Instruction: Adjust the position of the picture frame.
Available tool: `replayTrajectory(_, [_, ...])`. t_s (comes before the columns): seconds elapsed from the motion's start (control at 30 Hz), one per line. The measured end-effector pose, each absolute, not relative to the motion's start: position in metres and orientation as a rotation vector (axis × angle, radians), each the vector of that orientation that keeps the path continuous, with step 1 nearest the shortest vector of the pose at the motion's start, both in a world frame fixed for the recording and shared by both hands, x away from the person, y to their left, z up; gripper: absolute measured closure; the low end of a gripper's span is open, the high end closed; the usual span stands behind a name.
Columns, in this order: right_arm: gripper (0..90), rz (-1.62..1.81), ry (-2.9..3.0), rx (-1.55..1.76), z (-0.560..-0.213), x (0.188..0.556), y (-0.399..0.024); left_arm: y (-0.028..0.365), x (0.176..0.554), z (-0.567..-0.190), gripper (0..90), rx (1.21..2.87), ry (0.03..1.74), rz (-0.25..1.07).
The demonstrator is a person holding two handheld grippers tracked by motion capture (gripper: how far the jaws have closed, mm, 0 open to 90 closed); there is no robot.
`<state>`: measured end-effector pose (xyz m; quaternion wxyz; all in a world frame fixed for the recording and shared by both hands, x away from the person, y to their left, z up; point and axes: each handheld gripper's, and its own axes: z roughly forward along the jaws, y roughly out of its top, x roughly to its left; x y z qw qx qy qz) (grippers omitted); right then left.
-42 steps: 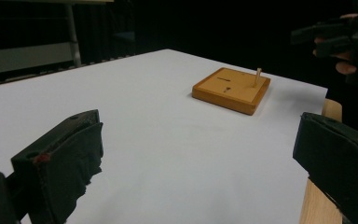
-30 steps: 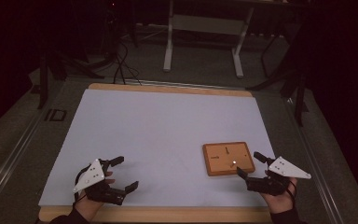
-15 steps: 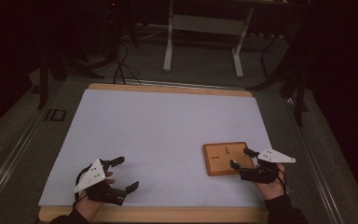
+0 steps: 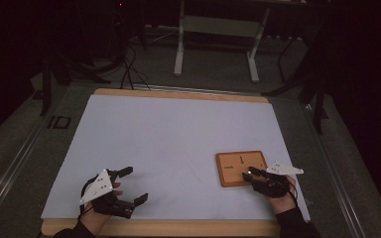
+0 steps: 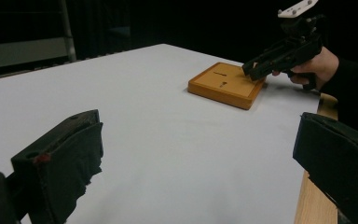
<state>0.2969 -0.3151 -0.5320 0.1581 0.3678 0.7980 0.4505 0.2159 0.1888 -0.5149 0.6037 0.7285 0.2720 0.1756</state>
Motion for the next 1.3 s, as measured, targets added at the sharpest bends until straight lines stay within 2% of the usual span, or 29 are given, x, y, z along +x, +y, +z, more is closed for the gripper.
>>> replayTrajectory(0.27, [75.5,1.281,2.288,1.01,-0.536,0.295,-0.313,0.188,0.216,-0.515,1.7,1.69,0.625,0.401])
replayTrajectory(0.5, [77.4,1.258,2.272,0.95,-0.539,0.293,-0.308,0.187,0.216,-0.516,1.7,1.699,0.623,0.398])
replayTrajectory(0.53, [81.9,1.26,2.278,0.943,-0.539,0.292,-0.308,0.187,0.216,-0.516,1.7,1.701,0.623,0.398])
replayTrajectory(0.63, [84.4,1.263,2.284,0.979,-0.538,0.294,-0.309,0.186,0.216,-0.516,1.7,1.706,0.619,0.4])
replayTrajectory(1.3, [85.1,1.308,2.25,1.028,-0.515,0.3,-0.31,0.187,0.217,-0.517,1.7,1.705,0.624,0.395])
